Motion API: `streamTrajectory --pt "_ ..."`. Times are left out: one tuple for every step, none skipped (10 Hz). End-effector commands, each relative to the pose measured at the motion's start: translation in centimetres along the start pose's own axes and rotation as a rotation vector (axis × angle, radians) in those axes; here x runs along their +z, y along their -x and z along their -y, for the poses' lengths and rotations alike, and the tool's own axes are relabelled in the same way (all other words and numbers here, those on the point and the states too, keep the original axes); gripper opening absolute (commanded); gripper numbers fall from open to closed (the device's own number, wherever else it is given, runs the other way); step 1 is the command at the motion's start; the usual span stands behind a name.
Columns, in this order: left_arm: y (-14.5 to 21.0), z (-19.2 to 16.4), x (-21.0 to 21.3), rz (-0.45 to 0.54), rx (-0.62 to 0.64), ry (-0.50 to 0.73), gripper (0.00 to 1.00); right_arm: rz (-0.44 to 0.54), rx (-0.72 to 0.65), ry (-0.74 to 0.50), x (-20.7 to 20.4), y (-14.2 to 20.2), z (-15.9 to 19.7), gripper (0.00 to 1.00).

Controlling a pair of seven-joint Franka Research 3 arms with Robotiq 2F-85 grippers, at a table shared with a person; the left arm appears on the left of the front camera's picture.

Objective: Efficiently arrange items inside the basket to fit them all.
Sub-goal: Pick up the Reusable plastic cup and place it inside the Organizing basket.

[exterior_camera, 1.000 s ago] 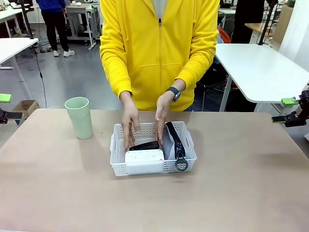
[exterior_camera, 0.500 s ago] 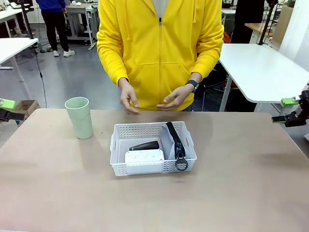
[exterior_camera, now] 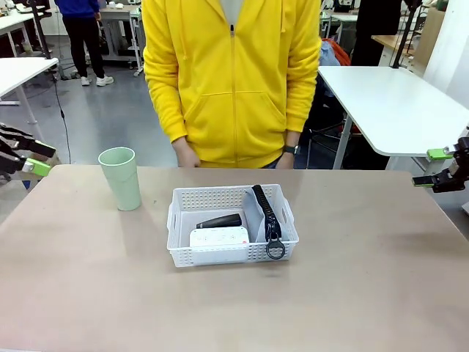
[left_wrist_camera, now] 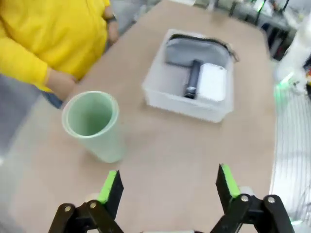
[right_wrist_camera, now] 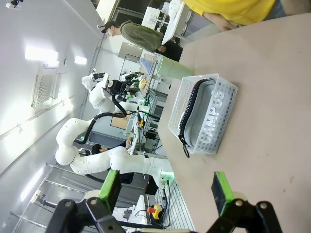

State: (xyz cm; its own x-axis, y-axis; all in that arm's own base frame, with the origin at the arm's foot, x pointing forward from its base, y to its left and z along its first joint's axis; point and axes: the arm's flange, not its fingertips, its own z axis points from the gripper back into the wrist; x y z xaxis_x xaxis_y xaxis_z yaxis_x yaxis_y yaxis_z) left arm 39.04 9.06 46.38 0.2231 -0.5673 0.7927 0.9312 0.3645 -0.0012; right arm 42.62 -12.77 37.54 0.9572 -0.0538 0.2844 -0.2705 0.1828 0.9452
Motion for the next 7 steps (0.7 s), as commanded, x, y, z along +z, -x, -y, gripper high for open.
streamTrajectory --pt "3.1 0.4 -0.4 0.115 -0.261 -0.252 1.0 -0.01 -0.016 0.0 0.1 0.1 -0.6 1.0" --pt "3.4 -0.3 -0.3 0.146 -0.267 -0.255 1.0 -0.01 -0.016 0.0 0.1 0.1 -0.6 1.0" --pt "3.0 -1.6 -0.5 0.145 -0.053 -0.129 1.0 -0.01 -0.016 0.0 0.1 0.1 -0.6 1.0" --pt "2.6 -0.4 1.2 0.049 -0.201 -0.201 1.0 -0.01 -0.016 0.0 0.1 0.1 -0.6 1.0" --pt "2.6 -0.4 1.2 0.049 -0.201 -0.201 1.0 -0.01 -0.016 0.0 0.1 0.1 -0.6 1.0" --pt "2.6 -0.4 1.2 0.049 -0.201 -0.201 1.0 -0.01 -0.016 0.0 0.1 0.1 -0.6 1.0" --pt "3.2 -0.7 0.6 0.075 -0.177 -0.207 1.0 -0.01 -0.016 0.0 0.1 0.1 -0.6 1.0"
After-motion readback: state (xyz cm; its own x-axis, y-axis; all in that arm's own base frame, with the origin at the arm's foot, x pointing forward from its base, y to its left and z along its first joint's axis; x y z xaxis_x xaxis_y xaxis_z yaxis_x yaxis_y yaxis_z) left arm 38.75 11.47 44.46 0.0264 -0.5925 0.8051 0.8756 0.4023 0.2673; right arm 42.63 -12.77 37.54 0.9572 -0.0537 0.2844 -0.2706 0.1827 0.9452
